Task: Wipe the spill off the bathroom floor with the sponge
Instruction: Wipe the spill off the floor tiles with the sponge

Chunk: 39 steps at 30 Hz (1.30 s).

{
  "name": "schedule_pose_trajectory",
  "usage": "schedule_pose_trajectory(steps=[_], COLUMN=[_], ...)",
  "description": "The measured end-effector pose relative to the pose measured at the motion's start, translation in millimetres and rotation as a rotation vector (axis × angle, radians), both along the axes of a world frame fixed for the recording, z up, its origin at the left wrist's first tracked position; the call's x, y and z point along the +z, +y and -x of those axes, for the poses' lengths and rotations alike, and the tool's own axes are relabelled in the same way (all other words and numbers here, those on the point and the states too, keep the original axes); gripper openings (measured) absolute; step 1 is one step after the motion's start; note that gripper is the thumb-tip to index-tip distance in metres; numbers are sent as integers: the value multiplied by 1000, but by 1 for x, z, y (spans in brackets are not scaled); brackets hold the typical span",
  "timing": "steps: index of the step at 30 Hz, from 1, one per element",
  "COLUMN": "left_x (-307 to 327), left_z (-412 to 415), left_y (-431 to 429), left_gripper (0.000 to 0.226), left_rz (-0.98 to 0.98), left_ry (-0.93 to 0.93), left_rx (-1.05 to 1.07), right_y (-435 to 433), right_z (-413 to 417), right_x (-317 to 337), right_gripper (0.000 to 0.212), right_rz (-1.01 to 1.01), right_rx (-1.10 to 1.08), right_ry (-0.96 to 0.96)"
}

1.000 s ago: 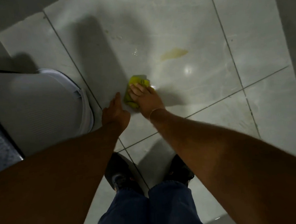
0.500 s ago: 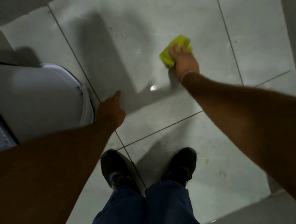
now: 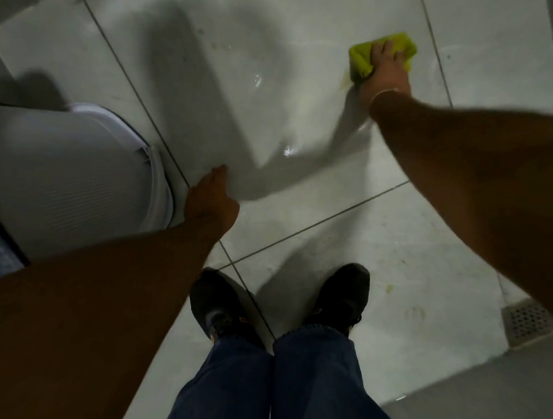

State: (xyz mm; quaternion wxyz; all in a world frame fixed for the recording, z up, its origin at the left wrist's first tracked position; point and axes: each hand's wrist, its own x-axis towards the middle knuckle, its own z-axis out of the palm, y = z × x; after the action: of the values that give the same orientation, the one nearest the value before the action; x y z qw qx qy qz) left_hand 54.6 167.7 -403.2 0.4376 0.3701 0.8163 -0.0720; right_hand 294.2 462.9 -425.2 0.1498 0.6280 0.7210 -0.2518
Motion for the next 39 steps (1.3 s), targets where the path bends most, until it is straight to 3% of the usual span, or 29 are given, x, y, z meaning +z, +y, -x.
schedule_pose_trajectory(steps=[3, 5, 7, 9, 11, 14, 18, 22, 26, 30, 33, 36, 39], left_x=[1, 3, 5, 6, 6, 7, 6, 5, 8, 8, 7, 2, -3], left_z=[2, 6, 8, 8, 9, 10, 7, 8, 5, -4, -11, -11, -6], left_y=[4, 8, 12, 14, 15, 14, 7, 6, 6, 4, 2, -7, -17], left_gripper=[77, 77, 76, 76, 76, 77, 77, 78, 78, 81, 83, 88, 90], left_rz=[24, 43, 57, 64, 71, 78, 79, 47, 14, -5, -14, -24, -33], left_ry=[11, 24, 21, 12, -3, -3, -5, 13, 28, 31, 14, 24, 12], left_rx=[-31, -26, -5, 1, -5, -41, -76, -87, -49, 24, 7, -68, -113], right_y=[-35, -90, -155, -199, -207, -168, -75, -23, -65, -175, -215, -188, -130], right_z=[38, 48, 37, 10, -8, -16, -23, -11, 28, 40, 4, -30, -46], right_x=[-1, -5, -5, -5, -8, -6, 1, -6, 0, 2, 2, 2, 3], right_gripper=[73, 71, 59, 71, 76, 73, 79, 76, 75, 71, 76, 75, 77], right_rz=[-10, -56, -129, 63, 95, 73, -44, -24, 29, 121, 105, 14, -52], right_rx=[170, 438, 758, 995, 1140, 1006, 298, -45, 106, 663, 1040, 960, 505], right_ry=[111, 185, 122, 147, 199, 137, 39, 5, 145, 282, 261, 186, 35])
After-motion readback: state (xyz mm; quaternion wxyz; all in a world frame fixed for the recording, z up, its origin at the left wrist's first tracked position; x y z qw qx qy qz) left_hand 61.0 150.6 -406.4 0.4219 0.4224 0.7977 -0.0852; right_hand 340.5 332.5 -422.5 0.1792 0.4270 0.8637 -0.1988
